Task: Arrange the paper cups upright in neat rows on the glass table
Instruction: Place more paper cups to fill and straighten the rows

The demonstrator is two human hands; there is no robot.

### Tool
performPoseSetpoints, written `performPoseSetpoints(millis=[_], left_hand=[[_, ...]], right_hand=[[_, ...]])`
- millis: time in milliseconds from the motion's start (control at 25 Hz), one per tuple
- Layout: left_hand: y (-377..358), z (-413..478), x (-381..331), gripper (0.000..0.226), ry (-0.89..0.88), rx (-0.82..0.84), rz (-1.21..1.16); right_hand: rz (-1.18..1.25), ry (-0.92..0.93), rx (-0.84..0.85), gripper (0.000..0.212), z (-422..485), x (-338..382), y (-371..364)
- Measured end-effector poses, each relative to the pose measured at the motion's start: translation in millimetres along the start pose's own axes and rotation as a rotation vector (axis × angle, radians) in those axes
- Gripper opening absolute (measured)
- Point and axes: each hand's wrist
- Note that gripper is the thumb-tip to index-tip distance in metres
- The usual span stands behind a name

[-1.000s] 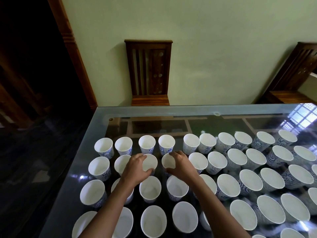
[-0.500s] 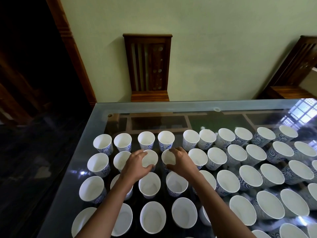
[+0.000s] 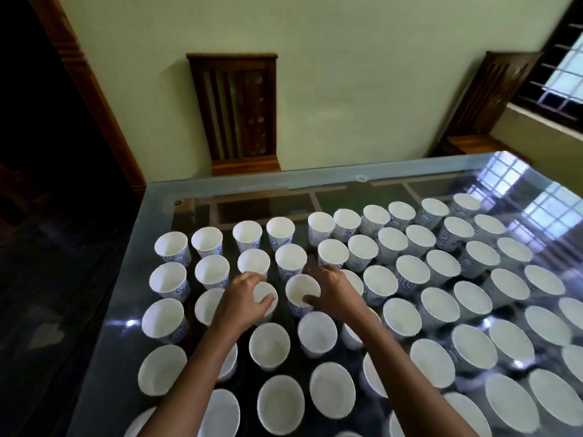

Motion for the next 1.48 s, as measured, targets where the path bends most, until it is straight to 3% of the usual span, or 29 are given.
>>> performPoseSetpoints(millis=[440, 600, 760, 1000, 1240, 1480], left_hand=[[-61.8, -119.6, -60.2, 0.041, -0.16, 0.263, -0.126], [-92.7, -138.5, -79.5, 0.044, -0.165, 0.308, -0.107], [-120.7, -137.9, -94.8, 0.049, -0.152, 0.273, -0.052], [-166.8, -131.5, -121.0, 0.048, 0.013, 0.069, -0.004], [-173.5, -125.4, -128.6, 0.047, 0.154, -0.054, 0.04], [-172.2, -95.4, -126.6, 0.052, 0.19, -0.031, 0.079]], right_hand=[[0.089, -0.339, -0.151, 0.05, -189.6, -46.6, 14.9], [0.088, -0.372, -0.128, 0.05, -226.1, -74.6, 22.2], [0.07, -0.316, -0.108, 0.052, -227.8, -113.2, 30.7], [0.075, -0.089, -0.017, 0.054, -199.3, -175.1, 53.5], [0.082, 0.106, 0.092, 0.056, -166.3, -182.1, 54.1], [0.009, 0.127, 0.134, 0.061, -129.7, -171.7, 45.4]])
Point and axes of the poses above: each hand's wrist, its own z-axis towards the middle knuckle, its own y-axis out of the back of the hand, x = y × z, and after that the axes turned 14 degrees about -z, right-handed
